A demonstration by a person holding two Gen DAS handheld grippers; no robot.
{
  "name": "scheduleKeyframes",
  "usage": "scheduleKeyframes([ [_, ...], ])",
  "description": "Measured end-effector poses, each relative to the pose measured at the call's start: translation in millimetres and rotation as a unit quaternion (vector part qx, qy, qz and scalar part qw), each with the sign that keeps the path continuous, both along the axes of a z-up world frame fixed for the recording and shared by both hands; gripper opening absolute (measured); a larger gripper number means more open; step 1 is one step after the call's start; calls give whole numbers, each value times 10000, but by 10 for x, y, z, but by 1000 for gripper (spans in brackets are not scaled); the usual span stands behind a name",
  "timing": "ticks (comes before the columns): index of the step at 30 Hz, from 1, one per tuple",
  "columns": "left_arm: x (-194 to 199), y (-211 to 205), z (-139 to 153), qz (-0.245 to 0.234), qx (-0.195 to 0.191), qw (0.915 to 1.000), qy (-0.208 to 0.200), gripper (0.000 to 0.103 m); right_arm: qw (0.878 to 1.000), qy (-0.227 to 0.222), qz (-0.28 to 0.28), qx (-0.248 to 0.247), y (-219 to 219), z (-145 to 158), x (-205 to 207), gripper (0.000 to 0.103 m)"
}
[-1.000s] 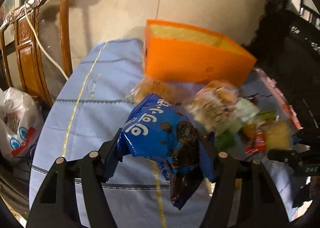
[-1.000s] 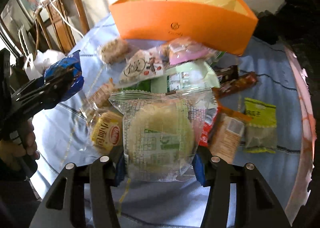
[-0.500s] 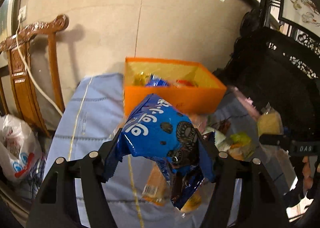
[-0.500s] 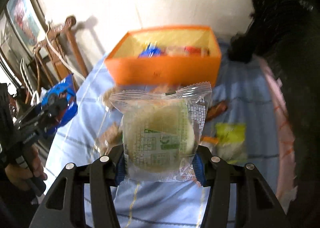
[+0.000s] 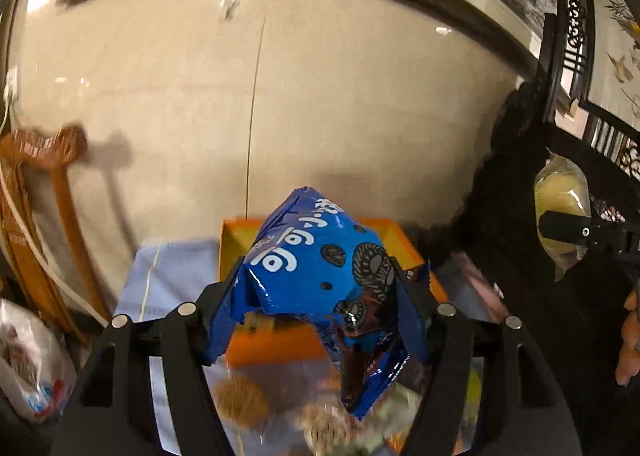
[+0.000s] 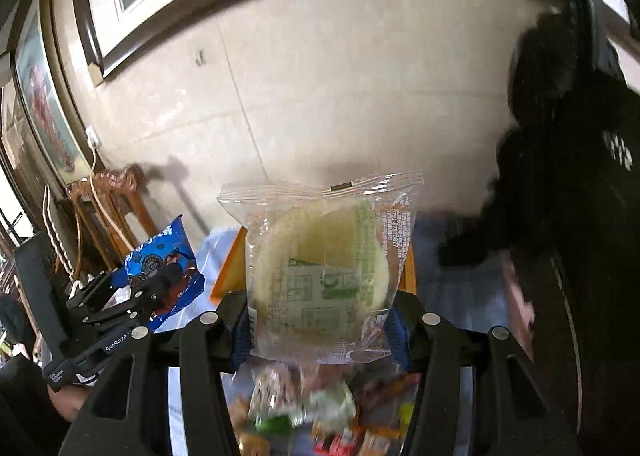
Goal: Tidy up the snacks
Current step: 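Carry the blue pack and bun over the orange box and open both tools, then grasp a wrapped pastry bar with left tool while right tool grasps another pastry bar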
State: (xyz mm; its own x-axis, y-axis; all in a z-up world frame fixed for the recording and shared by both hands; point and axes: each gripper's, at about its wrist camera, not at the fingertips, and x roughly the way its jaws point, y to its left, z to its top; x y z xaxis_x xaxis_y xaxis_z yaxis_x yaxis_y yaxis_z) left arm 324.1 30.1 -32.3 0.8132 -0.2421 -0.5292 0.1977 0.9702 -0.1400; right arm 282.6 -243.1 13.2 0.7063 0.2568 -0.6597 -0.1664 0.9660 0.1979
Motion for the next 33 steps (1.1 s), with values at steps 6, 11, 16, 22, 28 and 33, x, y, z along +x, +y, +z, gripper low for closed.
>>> scheduleKeyframes([
  [6,481,-142,281,13,219,9994,-248,65,9995,-198,119,-196,64,200,450,54],
  [11,995,-156,254,322,182,9993,-73,98,9996,-6,262,-118,124,122,1008,63],
  [16,1329,-107,-129,760,487,9944,546,99,9980,452,25,-447,111,-301,1318,73],
  [22,889,210,-447,706,247,9948,693,99,9971,583,-263,-410,-138,-639,926,75],
  [28,78,321,-1039,317,443,9915,1180,99,9876,1316,-761,-381,-279,-1437,168,80],
  [33,-710,457,-1668,169,658,9837,1665,99,9739,2032,-743,-684,-299,-2125,-657,80],
])
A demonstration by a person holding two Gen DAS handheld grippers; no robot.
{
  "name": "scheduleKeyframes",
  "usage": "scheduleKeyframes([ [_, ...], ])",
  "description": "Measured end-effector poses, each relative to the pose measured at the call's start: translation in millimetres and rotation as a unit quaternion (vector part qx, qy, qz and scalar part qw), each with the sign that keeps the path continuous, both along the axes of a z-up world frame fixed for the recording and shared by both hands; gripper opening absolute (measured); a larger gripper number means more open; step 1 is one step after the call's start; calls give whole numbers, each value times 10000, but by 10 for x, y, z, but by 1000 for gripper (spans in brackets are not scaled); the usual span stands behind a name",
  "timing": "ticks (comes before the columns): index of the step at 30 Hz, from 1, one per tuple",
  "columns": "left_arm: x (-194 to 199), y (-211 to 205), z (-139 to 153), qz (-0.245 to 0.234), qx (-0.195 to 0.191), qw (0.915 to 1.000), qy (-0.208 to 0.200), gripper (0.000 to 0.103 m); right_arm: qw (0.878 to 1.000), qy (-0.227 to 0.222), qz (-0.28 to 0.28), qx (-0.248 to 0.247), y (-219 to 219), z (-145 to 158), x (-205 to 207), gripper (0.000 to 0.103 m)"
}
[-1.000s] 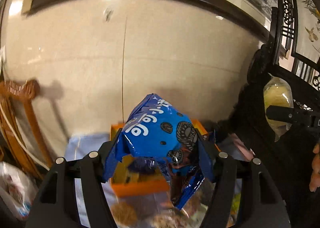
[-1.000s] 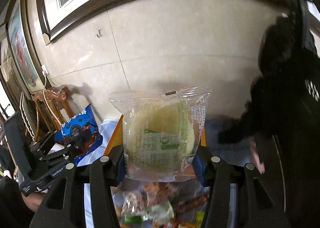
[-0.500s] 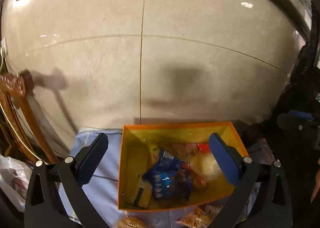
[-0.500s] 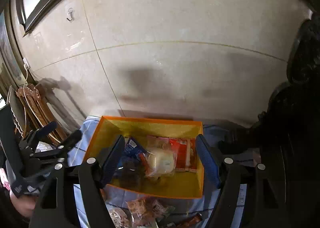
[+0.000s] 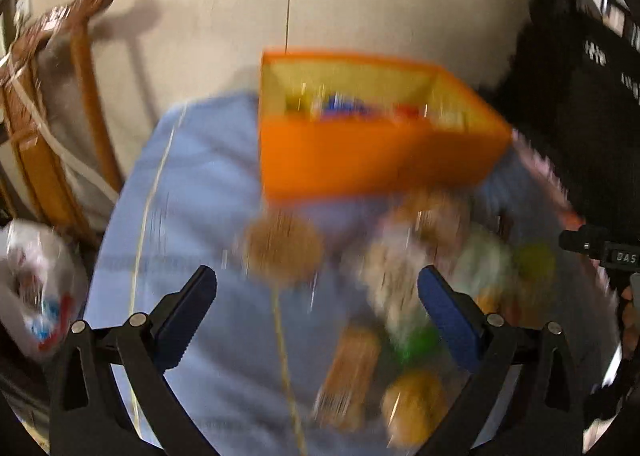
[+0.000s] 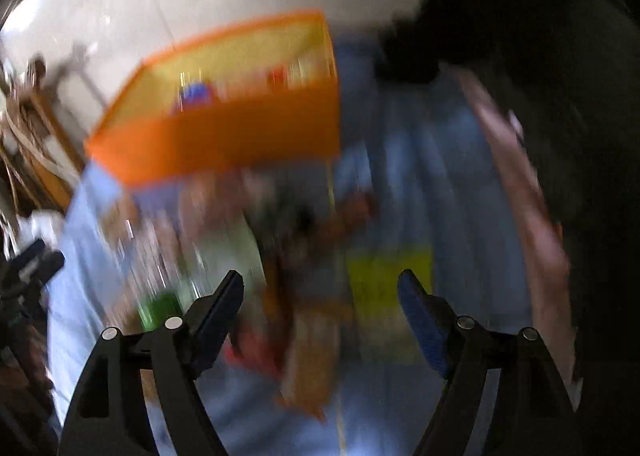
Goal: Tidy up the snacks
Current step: 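Grasp a wrapped pastry bar with left tool while right tool grasps another pastry bar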
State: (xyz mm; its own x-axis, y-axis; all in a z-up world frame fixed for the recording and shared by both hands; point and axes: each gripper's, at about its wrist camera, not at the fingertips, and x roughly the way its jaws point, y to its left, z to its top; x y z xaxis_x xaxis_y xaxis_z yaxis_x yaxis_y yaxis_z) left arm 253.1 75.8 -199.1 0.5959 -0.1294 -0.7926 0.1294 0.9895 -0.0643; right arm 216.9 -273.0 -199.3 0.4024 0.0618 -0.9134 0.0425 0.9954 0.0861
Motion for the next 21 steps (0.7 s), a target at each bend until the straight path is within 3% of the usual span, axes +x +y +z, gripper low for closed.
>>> scheduleKeyframes([
  [5,-463,-57,-454,-123,391,9990,185,99,9992,330,125,-194,37,-262,-383,80],
  [11,-594,-214,-660,-363,1108,9931,80,99,9984,332,252,-382,107,-340,-546,80],
  [13,-561,-197,-710,-358,1071,9935,144,99,9982,316,316,-392,124,-334,-570,79],
  [17,-365,-227,-729,-382,455,9980,194,99,9978,337,377,-417,139,-346,-600,80],
  [21,-137,-309,-832,-238,468,9979,388,99,9972,356,478,-459,202,-368,-540,80],
])
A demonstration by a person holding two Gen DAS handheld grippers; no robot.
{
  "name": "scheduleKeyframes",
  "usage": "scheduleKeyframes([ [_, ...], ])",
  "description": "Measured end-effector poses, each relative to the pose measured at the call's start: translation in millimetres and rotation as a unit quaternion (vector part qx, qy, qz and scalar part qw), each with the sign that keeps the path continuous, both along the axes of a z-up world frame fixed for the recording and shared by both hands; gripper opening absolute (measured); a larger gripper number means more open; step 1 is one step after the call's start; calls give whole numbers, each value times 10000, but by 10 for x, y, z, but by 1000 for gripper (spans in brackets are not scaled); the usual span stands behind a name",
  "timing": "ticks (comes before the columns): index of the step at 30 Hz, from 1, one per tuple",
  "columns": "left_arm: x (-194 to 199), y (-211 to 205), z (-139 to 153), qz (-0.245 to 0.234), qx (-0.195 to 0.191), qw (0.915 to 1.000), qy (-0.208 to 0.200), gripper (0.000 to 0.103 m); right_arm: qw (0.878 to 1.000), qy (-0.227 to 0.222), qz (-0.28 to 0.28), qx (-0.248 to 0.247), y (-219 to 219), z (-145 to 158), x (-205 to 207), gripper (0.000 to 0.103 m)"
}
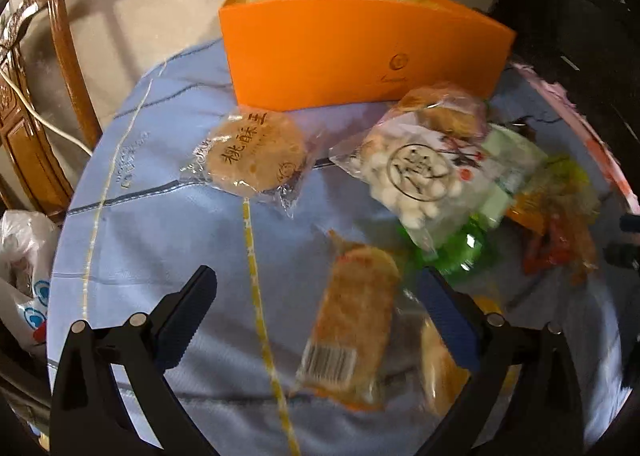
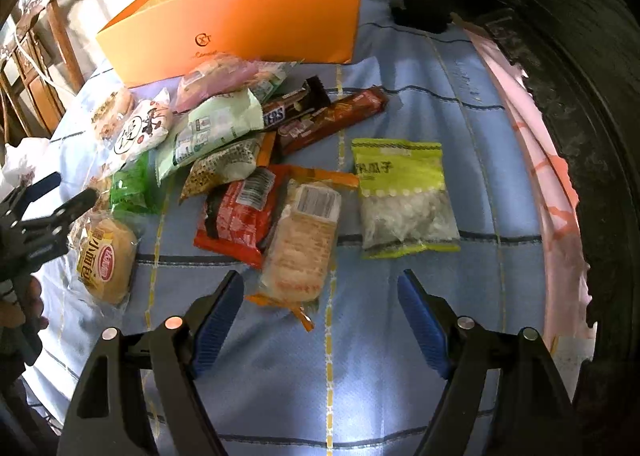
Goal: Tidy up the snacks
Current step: 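Grasp a wrapped pastry bar with left tool while right tool grasps another pastry bar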
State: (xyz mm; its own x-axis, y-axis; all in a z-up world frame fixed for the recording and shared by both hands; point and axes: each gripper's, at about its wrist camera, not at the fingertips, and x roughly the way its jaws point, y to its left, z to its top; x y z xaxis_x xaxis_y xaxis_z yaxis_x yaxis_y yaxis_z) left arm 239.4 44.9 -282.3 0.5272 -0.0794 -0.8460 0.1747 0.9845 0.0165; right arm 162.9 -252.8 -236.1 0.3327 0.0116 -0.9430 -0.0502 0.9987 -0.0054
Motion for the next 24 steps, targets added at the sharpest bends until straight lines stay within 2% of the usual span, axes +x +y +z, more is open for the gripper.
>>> scheduleKeyframes([
  [3,97,44,-200,275,173,9985,452,99,9999,-5,80,-61,51,-36,75,80],
  [4,93,85,-232,360,113,9979,523,99,9999,7,88,-64,68,-60,104,80],
  [9,-69,265,-237,513,144,9979,358,99,10000,-21,26,7,90,-141,193,80],
  [12,-158,256,-203,323,221,9991,187,89,9999,99,38,81,131,-233,236,80],
  [14,-182,195,-176,225,282,9993,135,79,9998,195,52,91,176,-325,252,80],
  [16,-222,153,-162,158,307,9994,95,73,9995,313,26,-44,197,-454,273,80],
  [18,-260,147,-154,143,221,9996,108,68,9993,352,-62,94,145,-544,265,80],
  [20,-278,141,-143,122,163,9997,127,60,9995,318,43,80,145,-514,239,63],
  [21,-299,143,-136,123,123,9997,147,59,9992,353,117,163,143,-471,228,39],
  [23,-352,158,-122,144,37,9997,182,54,9970,487,49,597,54,-441,192,38],
  [24,-379,172,-115,152,0,9997,190,53,9967,486,39,645,27,-430,173,37],
])
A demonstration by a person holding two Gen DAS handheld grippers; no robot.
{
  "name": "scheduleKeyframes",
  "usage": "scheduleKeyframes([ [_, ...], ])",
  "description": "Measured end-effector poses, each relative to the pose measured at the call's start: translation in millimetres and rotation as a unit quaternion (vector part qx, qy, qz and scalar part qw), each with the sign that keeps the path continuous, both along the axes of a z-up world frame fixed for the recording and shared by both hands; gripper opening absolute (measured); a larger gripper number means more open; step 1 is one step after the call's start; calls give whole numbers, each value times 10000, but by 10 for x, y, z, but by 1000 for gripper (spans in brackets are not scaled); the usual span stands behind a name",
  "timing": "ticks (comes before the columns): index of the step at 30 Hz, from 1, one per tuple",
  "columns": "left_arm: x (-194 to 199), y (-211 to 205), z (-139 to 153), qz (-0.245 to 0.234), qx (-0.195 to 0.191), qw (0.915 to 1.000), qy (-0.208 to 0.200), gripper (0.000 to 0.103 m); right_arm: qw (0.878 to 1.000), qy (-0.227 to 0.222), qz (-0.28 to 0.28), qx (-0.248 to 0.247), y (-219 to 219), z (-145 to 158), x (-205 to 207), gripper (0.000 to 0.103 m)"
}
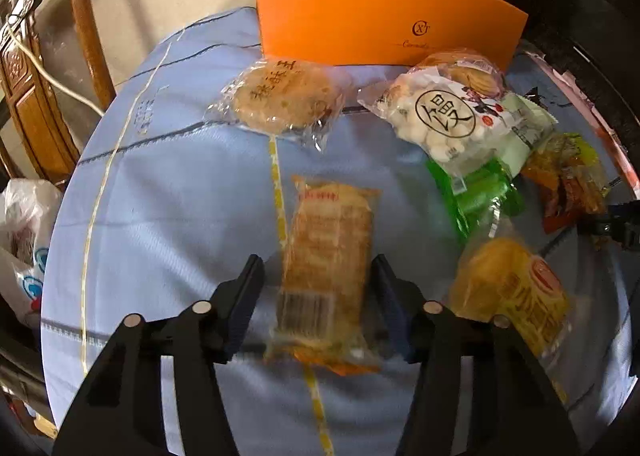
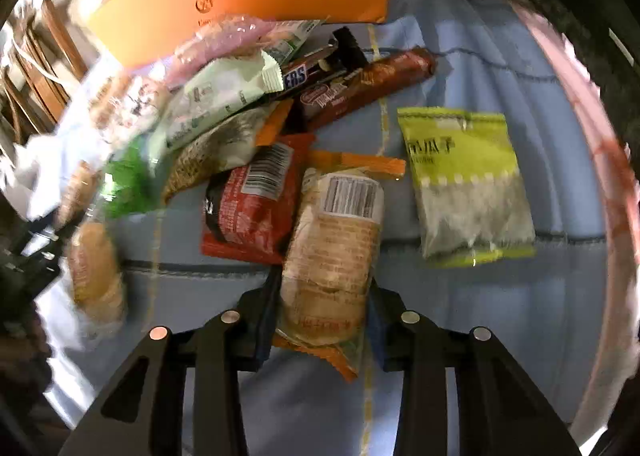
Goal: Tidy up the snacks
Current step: 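Grasp a wrapped pastry bar with left tool while right tool grasps another pastry bar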
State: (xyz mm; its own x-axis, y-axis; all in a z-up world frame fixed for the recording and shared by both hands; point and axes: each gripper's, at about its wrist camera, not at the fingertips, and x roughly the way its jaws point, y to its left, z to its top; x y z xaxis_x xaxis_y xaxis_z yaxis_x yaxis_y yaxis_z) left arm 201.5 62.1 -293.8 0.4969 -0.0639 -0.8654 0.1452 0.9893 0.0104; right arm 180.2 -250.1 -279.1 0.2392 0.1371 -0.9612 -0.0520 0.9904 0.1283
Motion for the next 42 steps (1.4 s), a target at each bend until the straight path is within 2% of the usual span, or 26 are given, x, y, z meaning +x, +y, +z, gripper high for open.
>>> scheduleKeyframes([
  [5,-146,89,92,27,-157,9998,-70,49,9991,-62,-228,360,-193,143,-193,37],
  [10,-244,161,299,66,-347,9989,-315,49,9981,-334,-144,494,-196,424,-331,37],
  [15,-168,152,257,-109,-4,9993,-354,49,9983,-301,-32,493,-156,449,-386,37],
  [16,-126,109,232,-215,127,9988,-420,54,9985,-282,-1,480,-131,445,-398,37],
  [17,-80,88,202,-292,199,9984,-440,68,9986,-263,30,461,-101,447,-423,37],
  [18,-16,67,154,-339,240,9984,-385,76,9988,-242,55,432,-64,454,-462,37],
  [19,49,51,59,-325,311,9988,-203,92,9989,-226,70,409,-23,448,-507,37],
  [20,103,65,-39,-193,437,9989,-18,99,9990,-207,95,382,5,438,-516,37],
  [21,118,111,-76,-64,342,9994,31,99,9991,-204,114,360,11,443,-547,37],
  [22,123,162,-81,66,186,9998,53,92,9991,-224,132,341,21,459,-565,37],
  [23,92,199,-45,151,69,9999,-43,53,9990,-251,142,330,22,477,-587,37],
  [24,60,195,3,95,43,9998,-155,33,9990,-271,144,326,15,492,-605,37],
  [25,33,196,45,66,-7,9998,-176,33,9990,-292,122,324,-4,502,-614,37],
  [26,-18,210,109,2,-284,9994,-221,33,9990,-296,69,333,-35,504,-616,37],
  [27,-69,193,168,-123,-405,9986,-302,33,9989,-295,-4,360,-70,501,-609,37],
  [29,-178,142,289,-322,-468,9976,-407,33,9987,-300,-102,396,-121,504,-605,37],
  [34,-336,121,636,-375,-995,9923,-629,33,9977,-433,-109,514,-106,585,-586,38],
  [38,-360,105,862,-342,-1123,9901,-768,33,9961,-614,21,627,3,733,-506,37],
  [42,-278,28,1130,-375,-1170,9871,-1029,33,9919,-1014,130,748,89,1085,-314,37],
])
